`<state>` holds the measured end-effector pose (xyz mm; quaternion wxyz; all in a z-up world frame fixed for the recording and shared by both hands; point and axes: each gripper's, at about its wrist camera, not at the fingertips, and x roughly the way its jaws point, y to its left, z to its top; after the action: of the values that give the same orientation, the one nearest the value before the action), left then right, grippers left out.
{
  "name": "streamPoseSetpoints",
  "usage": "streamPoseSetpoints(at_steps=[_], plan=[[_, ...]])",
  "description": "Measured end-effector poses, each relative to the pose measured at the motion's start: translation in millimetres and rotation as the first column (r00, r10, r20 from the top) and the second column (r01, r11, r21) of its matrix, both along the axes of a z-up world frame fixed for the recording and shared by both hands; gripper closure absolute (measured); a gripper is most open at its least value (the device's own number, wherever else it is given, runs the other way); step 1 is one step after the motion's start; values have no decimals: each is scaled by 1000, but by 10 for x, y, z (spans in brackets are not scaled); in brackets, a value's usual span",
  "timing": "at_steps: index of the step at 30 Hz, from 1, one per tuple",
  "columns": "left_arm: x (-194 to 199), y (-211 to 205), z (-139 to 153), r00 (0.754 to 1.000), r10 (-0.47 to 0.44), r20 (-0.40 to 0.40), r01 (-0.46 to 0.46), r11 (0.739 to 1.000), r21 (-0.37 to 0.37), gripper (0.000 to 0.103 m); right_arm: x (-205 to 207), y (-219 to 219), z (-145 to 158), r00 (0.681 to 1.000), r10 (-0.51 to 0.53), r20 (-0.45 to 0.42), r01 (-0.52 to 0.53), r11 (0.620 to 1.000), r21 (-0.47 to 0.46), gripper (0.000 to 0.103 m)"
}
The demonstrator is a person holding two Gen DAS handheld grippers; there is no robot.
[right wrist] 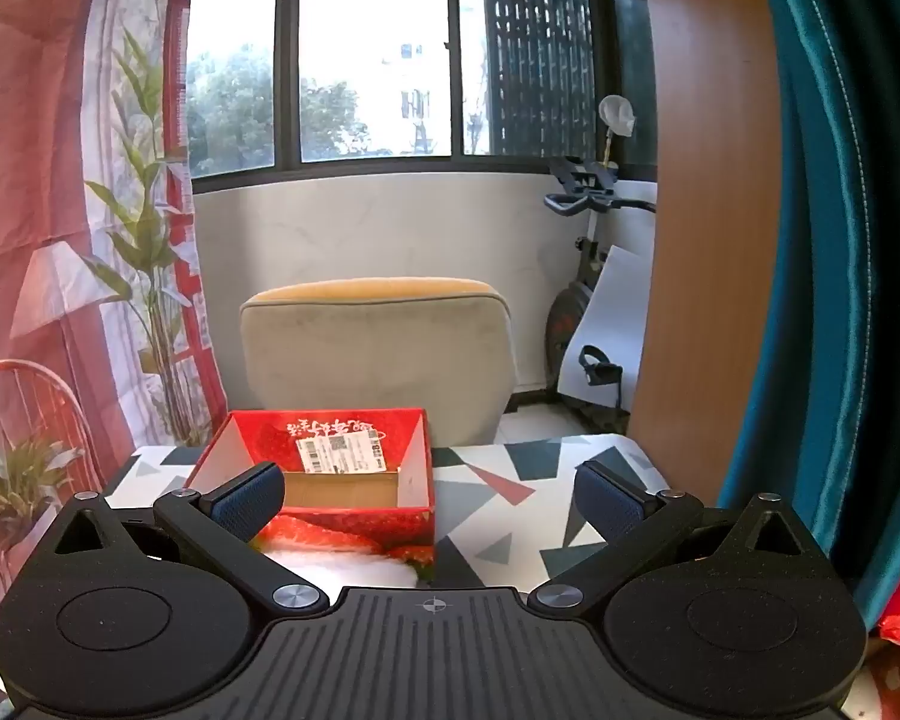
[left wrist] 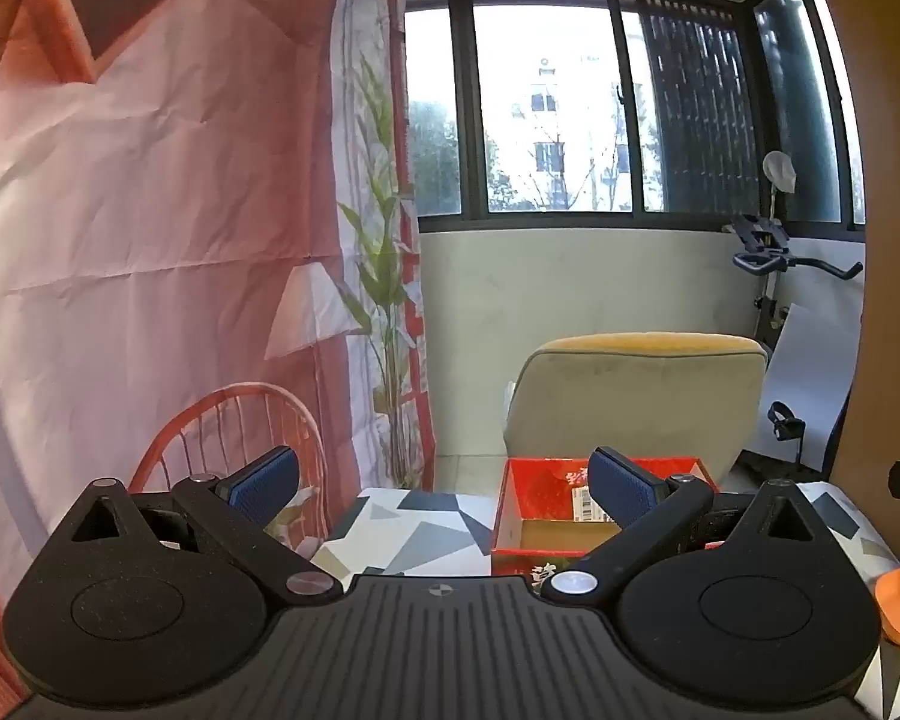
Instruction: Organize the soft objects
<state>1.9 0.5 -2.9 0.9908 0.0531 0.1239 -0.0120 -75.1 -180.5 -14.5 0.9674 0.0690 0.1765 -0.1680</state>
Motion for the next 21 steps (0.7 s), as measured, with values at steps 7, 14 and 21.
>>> streamPoseSetpoints(at_steps=[7,14,21], plan=[[8,20,-1,1000,-6,5,6,1000,2,0,3,-3,-6,1000,1,-1,-1,1000,-2,0],[-6,8,-9,1000,-11,15,11,1000,13,0,6,-8,-17,1000,0,-1,0,1000,-3,0],[11,18,-10,1000,-10,11,10,1000,14,0,69,-75,-128,1000,-5,-4,5,1000,-11,0]])
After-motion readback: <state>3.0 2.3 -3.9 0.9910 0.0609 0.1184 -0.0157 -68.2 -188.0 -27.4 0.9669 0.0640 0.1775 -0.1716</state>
